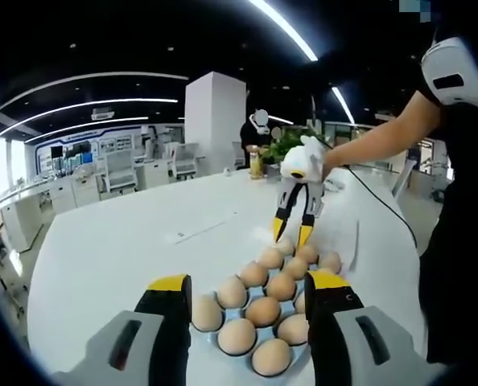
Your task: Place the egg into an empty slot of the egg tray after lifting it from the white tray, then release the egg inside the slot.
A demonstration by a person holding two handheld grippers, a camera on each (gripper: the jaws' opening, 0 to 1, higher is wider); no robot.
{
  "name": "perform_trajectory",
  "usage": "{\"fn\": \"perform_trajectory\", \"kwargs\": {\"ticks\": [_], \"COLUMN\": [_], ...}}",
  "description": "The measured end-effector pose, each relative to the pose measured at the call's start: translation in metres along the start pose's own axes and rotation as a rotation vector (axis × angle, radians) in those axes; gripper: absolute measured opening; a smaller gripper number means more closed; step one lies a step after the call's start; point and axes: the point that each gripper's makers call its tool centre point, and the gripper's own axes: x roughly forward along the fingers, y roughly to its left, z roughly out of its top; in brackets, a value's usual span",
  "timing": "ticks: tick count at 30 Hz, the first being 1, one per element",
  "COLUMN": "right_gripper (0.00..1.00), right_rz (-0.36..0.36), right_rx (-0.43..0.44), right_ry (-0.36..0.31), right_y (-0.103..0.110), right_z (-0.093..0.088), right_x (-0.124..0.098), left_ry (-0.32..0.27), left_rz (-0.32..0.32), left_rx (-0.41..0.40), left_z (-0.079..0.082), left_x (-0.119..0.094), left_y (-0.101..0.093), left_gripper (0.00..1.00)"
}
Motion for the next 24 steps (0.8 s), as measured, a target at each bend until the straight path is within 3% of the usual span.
{"fn": "perform_trajectory", "kwargs": {"ticks": [18, 24], "right_gripper": [0.33, 0.43], "right_rz": [-0.034, -0.046], "right_rx": [0.077, 0.077], "right_ry": [-0.08, -0.12], "right_y": [0.004, 0.005], "right_z": [-0.002, -0.001], "right_x": [-0.011, -0.013], "left_ry": [0.002, 0.004], "left_rz": [-0.002, -0.007], "left_rx": [0.001, 0.0], "left_z": [0.001, 0.0], "left_x": [0.001, 0.001], "left_y": [-0.002, -0.002], "left_gripper": [0.57, 0.57]}}
